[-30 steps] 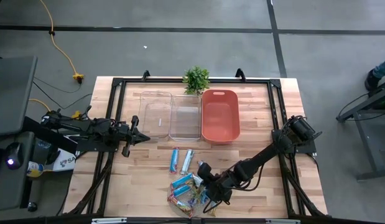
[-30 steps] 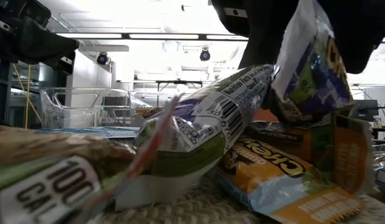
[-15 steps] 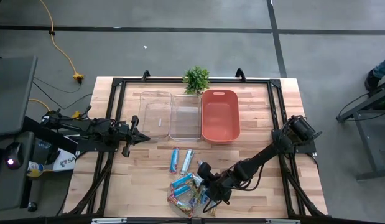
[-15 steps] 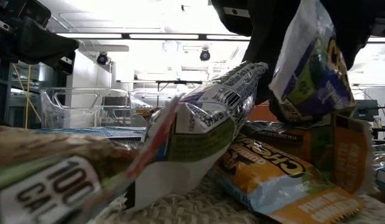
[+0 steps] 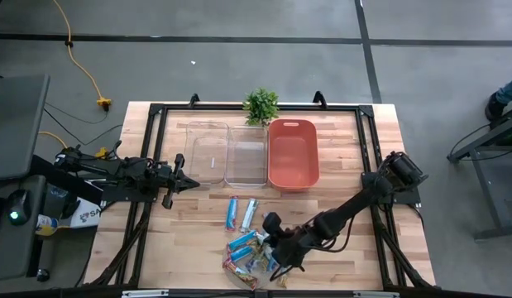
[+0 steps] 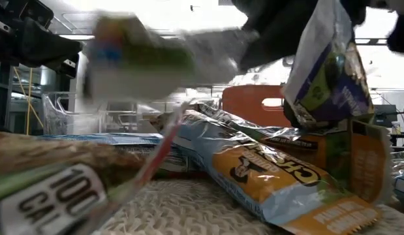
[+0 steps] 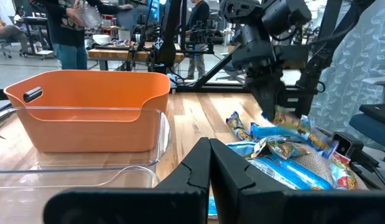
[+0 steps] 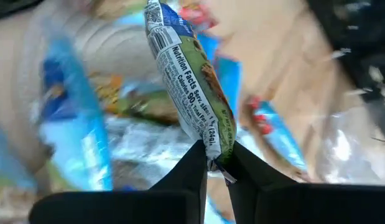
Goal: Pick and place Granola Bars by type
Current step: Put the right green granola bar into the orange bin
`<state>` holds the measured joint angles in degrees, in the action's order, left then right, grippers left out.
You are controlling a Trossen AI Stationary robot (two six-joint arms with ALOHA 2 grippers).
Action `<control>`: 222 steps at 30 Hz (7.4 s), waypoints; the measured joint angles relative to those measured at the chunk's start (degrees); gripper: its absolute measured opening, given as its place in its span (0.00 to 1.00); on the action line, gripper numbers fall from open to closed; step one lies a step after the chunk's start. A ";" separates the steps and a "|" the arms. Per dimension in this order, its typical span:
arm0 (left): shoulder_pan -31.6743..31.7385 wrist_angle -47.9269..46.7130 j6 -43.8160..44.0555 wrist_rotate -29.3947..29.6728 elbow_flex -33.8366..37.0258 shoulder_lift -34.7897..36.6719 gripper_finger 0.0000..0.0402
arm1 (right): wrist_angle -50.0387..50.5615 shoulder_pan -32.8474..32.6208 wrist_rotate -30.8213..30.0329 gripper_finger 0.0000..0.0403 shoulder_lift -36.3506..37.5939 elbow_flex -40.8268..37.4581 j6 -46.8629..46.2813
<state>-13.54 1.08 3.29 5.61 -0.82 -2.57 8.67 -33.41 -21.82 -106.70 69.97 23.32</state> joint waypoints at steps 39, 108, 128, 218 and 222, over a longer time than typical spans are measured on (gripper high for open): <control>0.01 0.02 0.01 0.00 0.00 0.02 0.00 | -25.54 8.80 -13.48 0.08 31.56 0.68 -11.56; 0.00 0.00 0.00 -0.02 0.00 0.00 0.00 | 73.76 42.22 8.44 0.08 2.39 26.60 -55.61; 0.02 0.00 0.02 0.00 0.00 0.00 0.00 | 75.38 44.28 14.13 0.28 2.39 26.60 -43.85; 0.01 0.01 0.01 0.00 0.01 0.02 0.00 | 34.91 0.02 24.31 0.51 -9.88 25.04 -8.96; 0.00 0.02 0.02 0.00 0.02 0.01 0.00 | 31.34 0.02 24.08 0.52 -10.12 20.42 -7.81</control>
<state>-13.54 1.10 3.31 5.61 -0.80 -2.56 40.01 -33.39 2.26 -116.81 90.39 15.51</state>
